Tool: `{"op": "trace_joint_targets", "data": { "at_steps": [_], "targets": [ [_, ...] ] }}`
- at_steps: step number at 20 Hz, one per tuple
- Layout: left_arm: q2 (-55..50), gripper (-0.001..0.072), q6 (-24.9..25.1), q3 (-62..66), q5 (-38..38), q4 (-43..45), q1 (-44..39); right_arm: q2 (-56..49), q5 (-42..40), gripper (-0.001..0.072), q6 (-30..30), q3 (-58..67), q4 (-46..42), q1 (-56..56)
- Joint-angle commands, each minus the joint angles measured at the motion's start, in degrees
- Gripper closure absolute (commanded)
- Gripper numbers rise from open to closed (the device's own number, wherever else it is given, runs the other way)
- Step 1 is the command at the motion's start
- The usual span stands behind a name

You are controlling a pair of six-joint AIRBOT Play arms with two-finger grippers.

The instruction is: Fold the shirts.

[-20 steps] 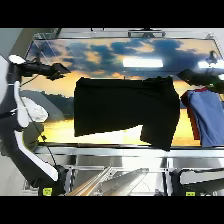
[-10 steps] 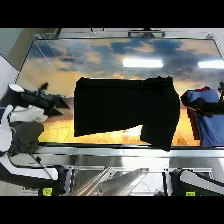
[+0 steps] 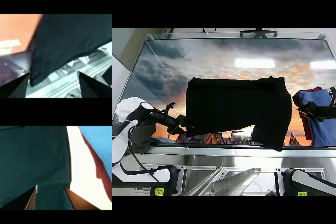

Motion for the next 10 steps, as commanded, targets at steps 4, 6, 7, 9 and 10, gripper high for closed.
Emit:
{"op": "trace_joint_targets", "data": {
  "at_steps": [4, 6, 7, 9, 10],
  "targets": [
    [0.0, 0.0637, 3.8, -0.8, 8.2, -8.4, -6.4, -0.5, -0.5, 0.0342, -0.4, -0.1, 0.0, 0.0],
    [0.0, 0.0686, 4.4, 1.7, 7.6, -8.3, -6.3, -1.1, -0.3, 0.0341, -0.4, -0.1, 0.0, 0.0],
    [0.0, 0.0686, 4.3, 3.8, 6.9, -6.7, -5.9, -1.5, 0.2, 0.0342, -0.3, -0.1, 0.0, 0.0],
    [0.0, 0.0686, 2.2, 8.2, 5.9, -2.0, -3.9, -2.0, 1.3, 0.0342, 0.3, -0.1, 0.1, 0.0],
    [0.0, 0.0685, 1.0, 10.1, 5.4, 0.4, -2.6, -2.0, 1.4, 0.0342, 0.3, -0.3, 0.2, 0.0]
  ]
}}
